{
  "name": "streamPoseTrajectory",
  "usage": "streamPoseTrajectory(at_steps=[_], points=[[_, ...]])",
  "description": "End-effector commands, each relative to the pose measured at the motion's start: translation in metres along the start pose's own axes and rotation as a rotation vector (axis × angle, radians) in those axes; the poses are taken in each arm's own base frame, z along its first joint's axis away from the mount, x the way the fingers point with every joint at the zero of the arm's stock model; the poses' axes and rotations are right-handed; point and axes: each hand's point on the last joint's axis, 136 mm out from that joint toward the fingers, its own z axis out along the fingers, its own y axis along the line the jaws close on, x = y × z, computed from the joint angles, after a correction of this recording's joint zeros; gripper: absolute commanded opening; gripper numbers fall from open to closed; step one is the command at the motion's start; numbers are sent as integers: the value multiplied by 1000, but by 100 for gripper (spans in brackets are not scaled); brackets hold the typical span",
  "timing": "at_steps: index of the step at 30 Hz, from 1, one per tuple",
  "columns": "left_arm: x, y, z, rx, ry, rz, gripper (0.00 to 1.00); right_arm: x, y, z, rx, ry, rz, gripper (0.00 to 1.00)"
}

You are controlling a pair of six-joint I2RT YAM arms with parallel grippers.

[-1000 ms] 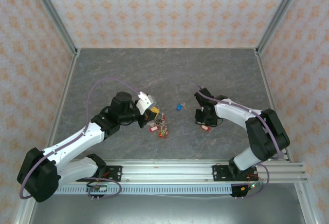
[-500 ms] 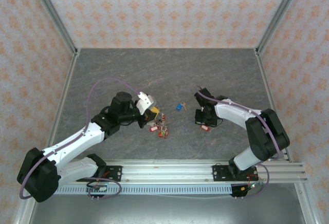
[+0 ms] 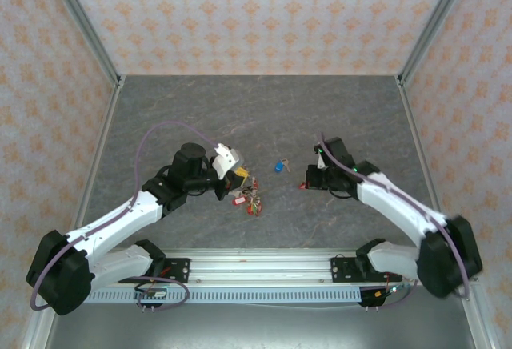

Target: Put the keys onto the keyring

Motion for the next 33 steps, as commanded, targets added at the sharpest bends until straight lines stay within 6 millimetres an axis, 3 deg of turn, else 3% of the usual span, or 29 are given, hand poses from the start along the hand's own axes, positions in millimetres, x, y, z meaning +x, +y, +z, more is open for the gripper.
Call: streamPoseTrajectory(at_steps=[1, 5, 8, 13, 26, 33], points=[[-21, -18, -2, 76, -39, 96, 0, -21, 45, -30, -245, -201, -198, 0], [-22, -30, 0, 129, -42, 116, 0, -21, 87, -71, -486, -372, -439, 0], [-22, -36, 4, 149, -35, 124, 0, -9, 106, -88, -596, -421, -641, 0], [-25, -50, 8, 191, -30, 154, 0, -3, 113, -92, -625, -431, -776, 0], [-19, -53, 13, 216, -24, 157, 0, 7, 132, -88, -729, -415, -878, 0], [-19, -52, 15, 216, -21, 159, 0, 15, 148, -74, -740, -384, -959, 0]])
